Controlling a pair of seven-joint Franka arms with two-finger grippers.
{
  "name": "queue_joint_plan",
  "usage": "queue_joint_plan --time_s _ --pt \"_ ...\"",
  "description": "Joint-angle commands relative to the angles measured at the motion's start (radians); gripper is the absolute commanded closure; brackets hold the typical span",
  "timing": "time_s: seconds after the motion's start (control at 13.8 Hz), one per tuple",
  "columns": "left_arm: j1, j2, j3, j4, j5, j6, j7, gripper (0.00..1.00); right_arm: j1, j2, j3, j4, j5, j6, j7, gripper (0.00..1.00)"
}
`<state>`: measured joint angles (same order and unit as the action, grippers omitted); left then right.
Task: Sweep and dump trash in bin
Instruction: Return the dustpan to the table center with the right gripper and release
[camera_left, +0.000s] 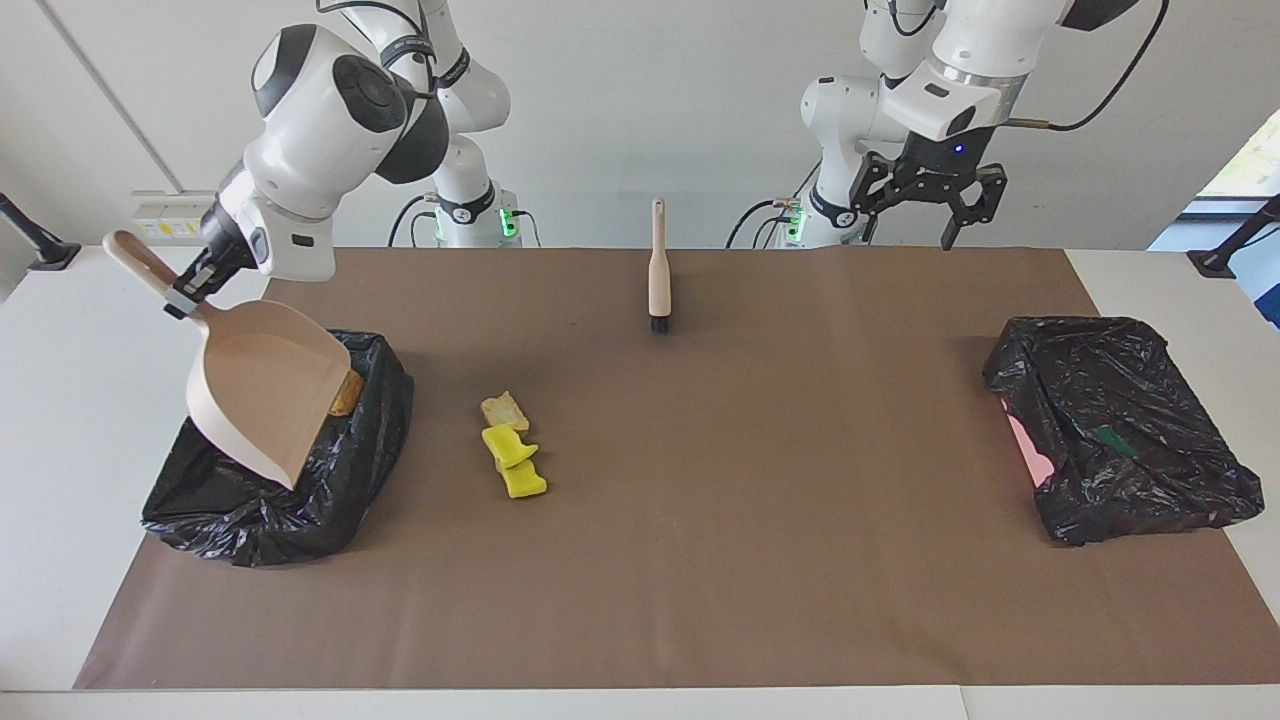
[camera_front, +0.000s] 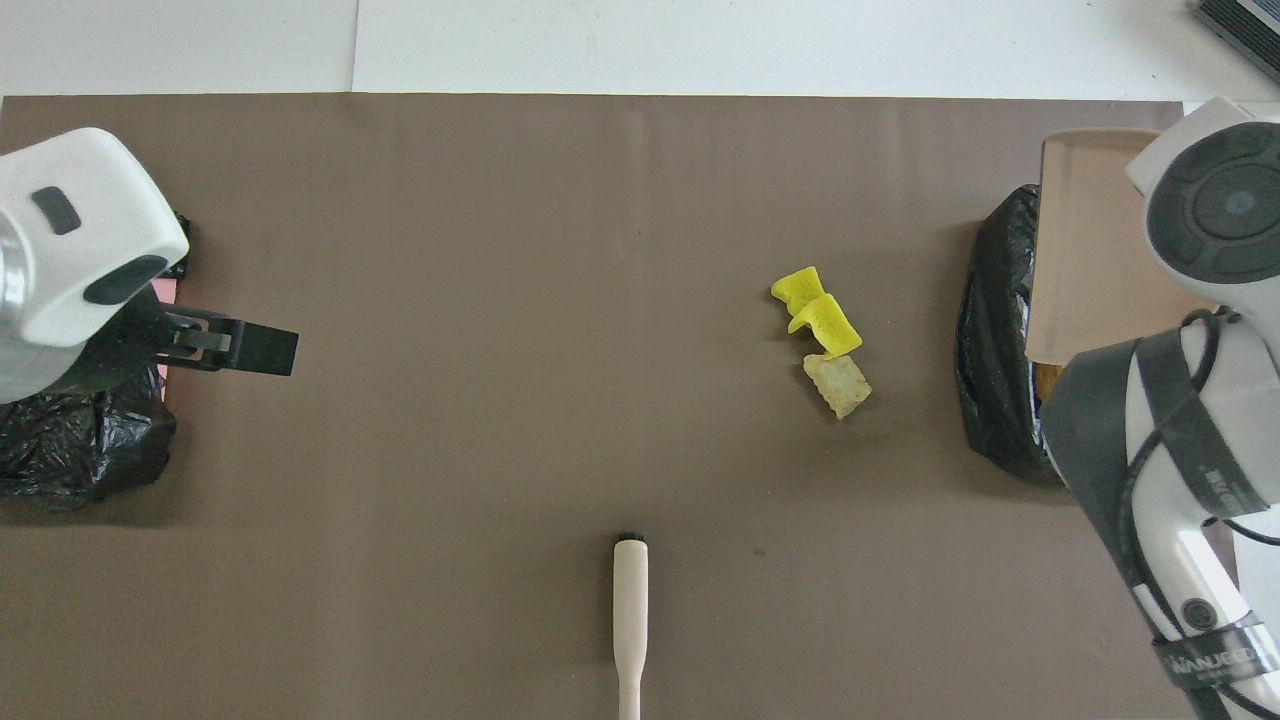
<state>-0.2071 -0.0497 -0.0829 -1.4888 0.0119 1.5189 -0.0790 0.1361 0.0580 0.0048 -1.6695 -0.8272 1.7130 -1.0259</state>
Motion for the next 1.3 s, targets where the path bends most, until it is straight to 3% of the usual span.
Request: queue_joint_plan --time_s 0.0,0.29,0.51,1.23 --pt "0.072 0.106 -0.012 0.159 -0.038 -0.097 0.021 0.00 0.010 0.005 0.004 0.019 0.164 0.000 0.158 1.00" --pt "0.117 0.025 0.005 0.064 -0.049 -0.095 0.033 0.00 0.082 0.035 0.004 0.030 0.370 0.004 0.568 1.00" --pt "0.150 0.028 0.005 0.067 -0.046 -0.085 0.034 0.00 0.167 0.109 0.004 0.052 0.468 0.008 0.994 1.00" --pt "0.172 0.028 0.006 0.064 -0.049 -0.046 0.114 0.00 0.306 0.339 0.003 0.243 0.845 0.092 1.529 1.00"
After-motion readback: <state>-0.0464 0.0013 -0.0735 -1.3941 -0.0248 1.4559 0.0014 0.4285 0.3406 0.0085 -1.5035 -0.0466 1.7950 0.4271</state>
